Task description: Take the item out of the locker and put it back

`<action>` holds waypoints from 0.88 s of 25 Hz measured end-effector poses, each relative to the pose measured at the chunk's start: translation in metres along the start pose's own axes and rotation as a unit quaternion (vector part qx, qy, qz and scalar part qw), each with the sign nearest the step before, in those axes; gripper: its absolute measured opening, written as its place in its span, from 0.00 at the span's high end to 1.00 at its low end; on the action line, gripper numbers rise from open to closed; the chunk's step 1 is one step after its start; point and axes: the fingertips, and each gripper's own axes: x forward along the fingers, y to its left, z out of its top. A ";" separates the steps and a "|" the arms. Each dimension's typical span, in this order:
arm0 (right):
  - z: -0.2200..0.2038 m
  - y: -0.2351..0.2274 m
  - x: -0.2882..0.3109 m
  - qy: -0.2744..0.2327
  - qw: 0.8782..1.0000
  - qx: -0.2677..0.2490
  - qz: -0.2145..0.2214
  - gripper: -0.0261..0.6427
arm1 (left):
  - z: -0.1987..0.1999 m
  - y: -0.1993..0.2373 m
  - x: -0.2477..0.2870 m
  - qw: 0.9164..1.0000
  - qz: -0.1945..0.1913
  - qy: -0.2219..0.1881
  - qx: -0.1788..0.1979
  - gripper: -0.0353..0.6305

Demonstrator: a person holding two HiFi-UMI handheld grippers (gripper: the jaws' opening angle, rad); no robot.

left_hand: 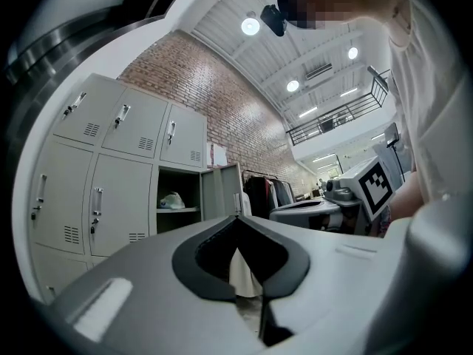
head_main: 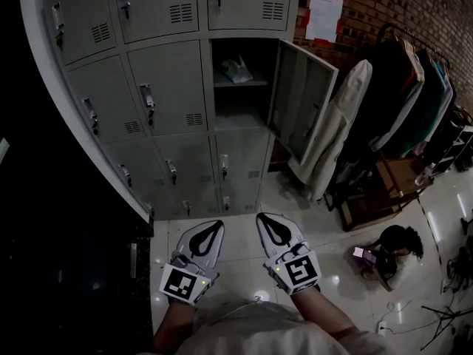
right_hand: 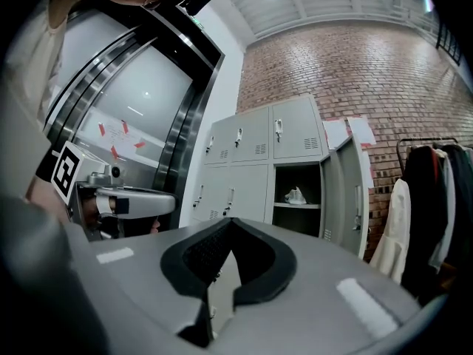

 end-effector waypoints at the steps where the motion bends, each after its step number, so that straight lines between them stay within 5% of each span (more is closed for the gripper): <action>1: 0.000 0.000 0.000 0.000 1.000 -0.001 0.000 0.96 | 0.000 0.000 0.001 1.000 -0.001 0.000 0.000 0.98; 22: 0.001 0.000 0.007 0.001 1.000 0.002 0.006 0.96 | -0.001 0.002 0.006 1.000 -0.005 0.000 0.007 0.98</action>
